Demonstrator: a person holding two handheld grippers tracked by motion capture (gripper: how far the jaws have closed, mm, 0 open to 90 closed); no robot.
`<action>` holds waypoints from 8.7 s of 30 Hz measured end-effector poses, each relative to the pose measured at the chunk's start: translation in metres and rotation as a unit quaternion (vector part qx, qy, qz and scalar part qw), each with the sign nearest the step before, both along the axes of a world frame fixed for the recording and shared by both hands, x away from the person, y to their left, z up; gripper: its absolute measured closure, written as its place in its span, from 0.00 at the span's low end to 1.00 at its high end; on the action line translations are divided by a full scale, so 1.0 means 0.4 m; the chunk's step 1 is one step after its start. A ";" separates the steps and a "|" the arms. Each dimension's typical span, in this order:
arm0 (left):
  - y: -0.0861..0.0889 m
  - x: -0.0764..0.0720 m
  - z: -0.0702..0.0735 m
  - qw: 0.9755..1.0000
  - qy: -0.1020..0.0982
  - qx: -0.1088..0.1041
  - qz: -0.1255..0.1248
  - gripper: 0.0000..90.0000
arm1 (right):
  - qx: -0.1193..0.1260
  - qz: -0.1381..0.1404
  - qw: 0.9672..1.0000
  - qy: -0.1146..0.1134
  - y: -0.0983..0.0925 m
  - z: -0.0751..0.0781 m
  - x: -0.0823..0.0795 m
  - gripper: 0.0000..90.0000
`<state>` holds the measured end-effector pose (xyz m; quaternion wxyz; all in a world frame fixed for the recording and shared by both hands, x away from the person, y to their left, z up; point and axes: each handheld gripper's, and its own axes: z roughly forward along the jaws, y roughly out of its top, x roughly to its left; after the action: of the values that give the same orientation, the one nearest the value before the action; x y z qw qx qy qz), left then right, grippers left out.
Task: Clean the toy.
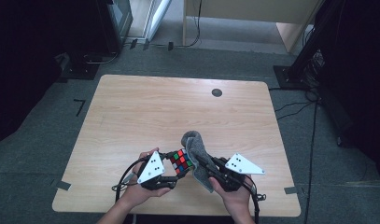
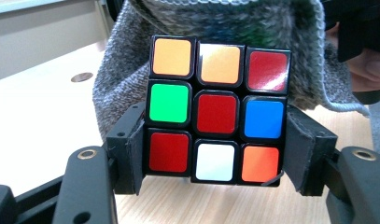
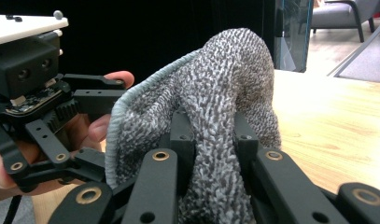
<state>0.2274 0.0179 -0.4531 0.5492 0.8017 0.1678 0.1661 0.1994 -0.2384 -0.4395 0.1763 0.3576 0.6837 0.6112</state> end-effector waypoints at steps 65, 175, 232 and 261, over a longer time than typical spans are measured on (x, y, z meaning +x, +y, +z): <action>0.006 -0.013 0.001 0.999 -0.016 -0.028 -0.006 0.39 | -0.004 0.007 1.000 -0.028 0.027 0.019 -0.016 0.85; 0.023 0.062 0.053 0.971 0.216 -0.104 -0.006 0.31 | -0.199 0.009 0.963 -0.184 0.087 -0.057 -0.009 0.38; -0.014 -0.022 -0.040 0.986 -0.157 0.043 0.046 0.37 | 0.102 0.098 0.978 0.153 -0.005 -0.037 0.064 0.37; 0.074 0.065 -0.027 0.994 -0.008 -0.011 0.105 0.37 | -0.184 -0.006 0.973 0.141 0.010 -0.196 0.129 0.84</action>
<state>0.2533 0.0477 -0.4639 0.5389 0.7723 0.2481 0.2272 0.2508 -0.2342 -0.5181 0.1444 0.4057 0.8004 0.4171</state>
